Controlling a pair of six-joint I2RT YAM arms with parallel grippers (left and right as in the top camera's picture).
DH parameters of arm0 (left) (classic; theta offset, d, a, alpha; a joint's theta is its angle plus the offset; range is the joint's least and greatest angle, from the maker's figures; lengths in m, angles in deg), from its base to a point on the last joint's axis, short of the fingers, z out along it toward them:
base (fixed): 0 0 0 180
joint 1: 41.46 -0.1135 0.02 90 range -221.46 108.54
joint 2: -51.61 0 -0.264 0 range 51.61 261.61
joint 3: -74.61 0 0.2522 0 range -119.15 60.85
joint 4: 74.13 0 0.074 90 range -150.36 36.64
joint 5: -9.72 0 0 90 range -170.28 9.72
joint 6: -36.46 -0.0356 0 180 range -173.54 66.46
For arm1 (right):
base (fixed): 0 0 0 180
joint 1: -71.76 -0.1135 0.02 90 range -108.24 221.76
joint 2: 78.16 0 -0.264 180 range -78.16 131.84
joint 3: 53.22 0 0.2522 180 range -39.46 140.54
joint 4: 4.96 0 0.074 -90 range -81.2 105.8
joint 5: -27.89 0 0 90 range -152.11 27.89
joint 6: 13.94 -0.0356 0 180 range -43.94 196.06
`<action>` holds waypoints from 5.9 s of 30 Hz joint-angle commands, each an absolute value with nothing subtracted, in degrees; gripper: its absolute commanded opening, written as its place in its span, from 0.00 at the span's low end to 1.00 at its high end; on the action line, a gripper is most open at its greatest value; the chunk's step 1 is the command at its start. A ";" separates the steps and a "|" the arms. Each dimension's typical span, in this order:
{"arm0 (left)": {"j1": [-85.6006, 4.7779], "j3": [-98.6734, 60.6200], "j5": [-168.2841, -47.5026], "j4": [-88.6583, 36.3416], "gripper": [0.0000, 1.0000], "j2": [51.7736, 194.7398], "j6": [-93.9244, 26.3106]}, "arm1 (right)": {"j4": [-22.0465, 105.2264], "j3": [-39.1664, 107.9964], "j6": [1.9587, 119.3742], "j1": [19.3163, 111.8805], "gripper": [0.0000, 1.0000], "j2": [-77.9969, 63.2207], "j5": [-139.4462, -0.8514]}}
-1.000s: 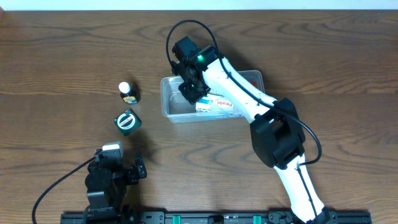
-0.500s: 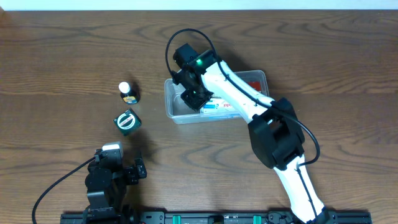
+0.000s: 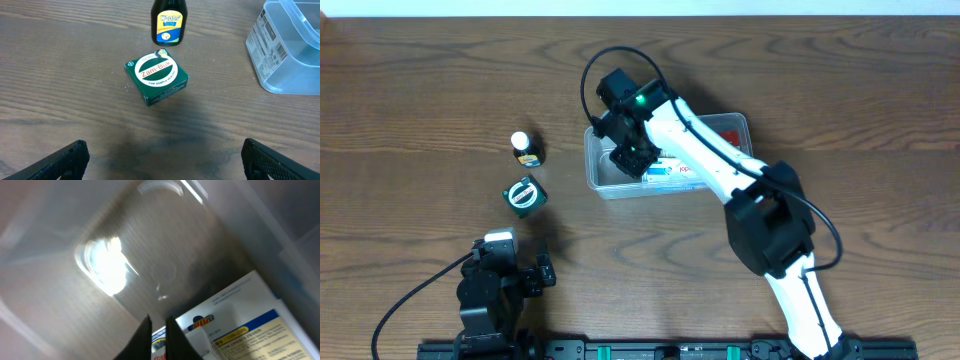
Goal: Pack container
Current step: 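Raise the right arm away from the container to the upper right, then move the left gripper over the brown bottle and grasp its white cap, then lift the brown bottle and carry it toward the container's left end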
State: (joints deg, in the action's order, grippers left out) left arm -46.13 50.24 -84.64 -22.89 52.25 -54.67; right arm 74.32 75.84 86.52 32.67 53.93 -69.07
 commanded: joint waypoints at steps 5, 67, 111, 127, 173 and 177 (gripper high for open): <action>-46.04 50.13 -85.03 -22.89 0.98 52.10 -54.80 | 70.52 75.82 77.52 36.91 0.31 39.09 -73.04; -47.50 -19.25 -91.44 -9.73 0.98 134.83 -49.12 | 81.75 75.80 62.83 72.82 0.99 21.17 -67.69; -46.08 -19.27 -85.16 -18.48 0.68 154.37 -51.61 | 81.75 75.80 62.83 72.82 0.99 21.17 -67.69; -44.01 -19.27 -80.62 -18.24 0.67 154.39 -52.86 | 81.75 75.80 62.81 72.82 0.99 21.17 -67.69; -44.01 -18.46 -82.17 -17.25 0.35 157.17 -53.60 | 81.73 75.80 62.83 72.82 0.99 21.17 -67.69; -44.01 -18.46 -82.15 -17.19 0.34 157.15 -53.97 | 81.75 75.80 62.83 72.82 0.99 21.17 -67.69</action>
